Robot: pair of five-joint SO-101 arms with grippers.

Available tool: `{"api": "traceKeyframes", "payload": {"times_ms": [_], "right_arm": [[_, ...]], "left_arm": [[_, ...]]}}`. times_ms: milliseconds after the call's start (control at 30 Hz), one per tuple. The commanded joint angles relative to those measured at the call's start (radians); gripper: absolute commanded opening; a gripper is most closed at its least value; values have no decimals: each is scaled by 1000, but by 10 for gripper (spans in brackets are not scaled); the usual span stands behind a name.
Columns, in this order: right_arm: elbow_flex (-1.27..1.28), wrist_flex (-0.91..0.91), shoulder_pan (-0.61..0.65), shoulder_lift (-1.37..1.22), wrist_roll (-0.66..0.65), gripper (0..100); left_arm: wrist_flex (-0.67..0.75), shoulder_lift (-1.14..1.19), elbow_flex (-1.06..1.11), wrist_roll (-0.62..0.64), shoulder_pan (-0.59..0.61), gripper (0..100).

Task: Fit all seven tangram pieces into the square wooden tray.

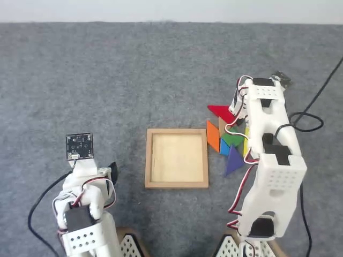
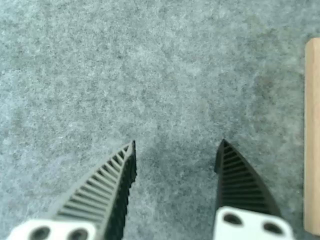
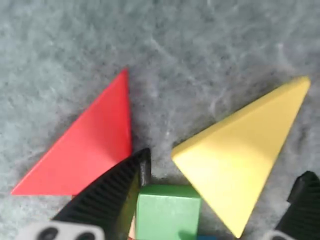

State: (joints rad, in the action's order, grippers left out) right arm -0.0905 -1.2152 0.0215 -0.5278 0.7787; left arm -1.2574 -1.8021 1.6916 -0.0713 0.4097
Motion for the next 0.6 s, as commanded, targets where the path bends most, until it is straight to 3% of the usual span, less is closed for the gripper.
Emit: {"api": "traceKeyframes", "payload": {"times_ms": [0, 200, 567], "right_arm": [[-32, -12, -36, 36, -8, 416], [-35, -7, -35, 4, -8, 344], [-29, -16, -35, -4, -8, 337]], "left_arm": [[-5, -15, -8, 9, 5, 245], [-5, -15, -8, 9, 5, 245], [-5, -15, -8, 9, 5, 245]]}}
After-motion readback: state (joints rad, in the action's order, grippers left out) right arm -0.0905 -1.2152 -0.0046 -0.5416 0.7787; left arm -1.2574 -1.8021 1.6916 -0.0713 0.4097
